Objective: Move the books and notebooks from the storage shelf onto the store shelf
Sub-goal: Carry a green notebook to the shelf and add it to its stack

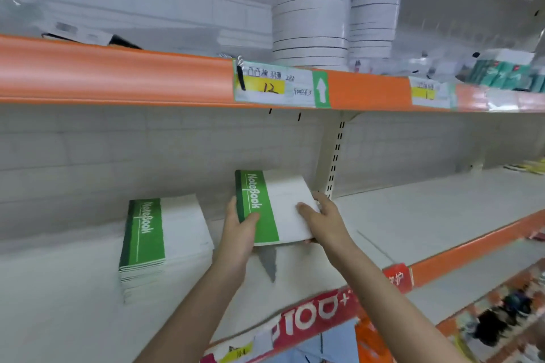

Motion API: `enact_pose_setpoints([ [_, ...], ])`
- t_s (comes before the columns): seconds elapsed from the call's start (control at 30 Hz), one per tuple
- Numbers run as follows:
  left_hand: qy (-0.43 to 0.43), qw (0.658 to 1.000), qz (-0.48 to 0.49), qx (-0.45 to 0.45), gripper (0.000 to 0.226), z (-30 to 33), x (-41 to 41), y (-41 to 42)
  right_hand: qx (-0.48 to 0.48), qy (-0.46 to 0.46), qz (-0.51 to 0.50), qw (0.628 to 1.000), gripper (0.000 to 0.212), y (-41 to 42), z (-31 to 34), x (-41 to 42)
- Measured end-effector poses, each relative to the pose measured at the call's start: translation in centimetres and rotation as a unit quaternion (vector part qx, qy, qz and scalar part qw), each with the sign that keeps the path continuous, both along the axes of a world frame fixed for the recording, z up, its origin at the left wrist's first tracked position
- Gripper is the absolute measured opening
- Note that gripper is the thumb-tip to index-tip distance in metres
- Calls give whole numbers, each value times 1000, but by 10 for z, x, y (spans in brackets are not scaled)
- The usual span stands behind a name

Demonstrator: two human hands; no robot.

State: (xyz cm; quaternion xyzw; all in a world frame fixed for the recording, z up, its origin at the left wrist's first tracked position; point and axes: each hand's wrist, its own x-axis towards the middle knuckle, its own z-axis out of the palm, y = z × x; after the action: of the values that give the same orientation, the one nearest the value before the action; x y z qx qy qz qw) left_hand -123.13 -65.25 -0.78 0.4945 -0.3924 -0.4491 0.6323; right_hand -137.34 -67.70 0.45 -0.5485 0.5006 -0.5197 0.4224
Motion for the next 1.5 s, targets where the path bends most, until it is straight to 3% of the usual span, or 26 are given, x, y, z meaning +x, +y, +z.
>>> enact_pose_setpoints([
  [0.23,14,998,66,-6,47,0,-50,-27,1,5,32,999,13,-44,-7,-42],
  [0.4,-3,994,113,4,43,0,-54,-27,7,28,77,997,21,-61,-5,-38],
  [0.6,-23,981,189,26,34,7,-11,-12,13,37,138,990,11,-69,-3,13],
  [0.73,-38,972,229,25,33,14,31,10,8,37,188,981,32,-58,-4,64],
  [0.93,-76,961,265,34,27,13,87,34,17,36,213,976,17,-42,-15,124],
  [1.03,-126,953,273,48,16,6,112,35,22,47,197,979,42,-38,-22,148],
  [1.2,-164,939,276,125,48,-77,185,-12,-7,92,189,978,45,-39,-29,167],
  [1.37,-157,950,238,126,16,-19,145,23,-14,161,174,971,53,-40,-42,176],
  [1.5,-169,951,227,124,30,-27,155,13,-2,210,175,962,54,-42,-55,174],
])
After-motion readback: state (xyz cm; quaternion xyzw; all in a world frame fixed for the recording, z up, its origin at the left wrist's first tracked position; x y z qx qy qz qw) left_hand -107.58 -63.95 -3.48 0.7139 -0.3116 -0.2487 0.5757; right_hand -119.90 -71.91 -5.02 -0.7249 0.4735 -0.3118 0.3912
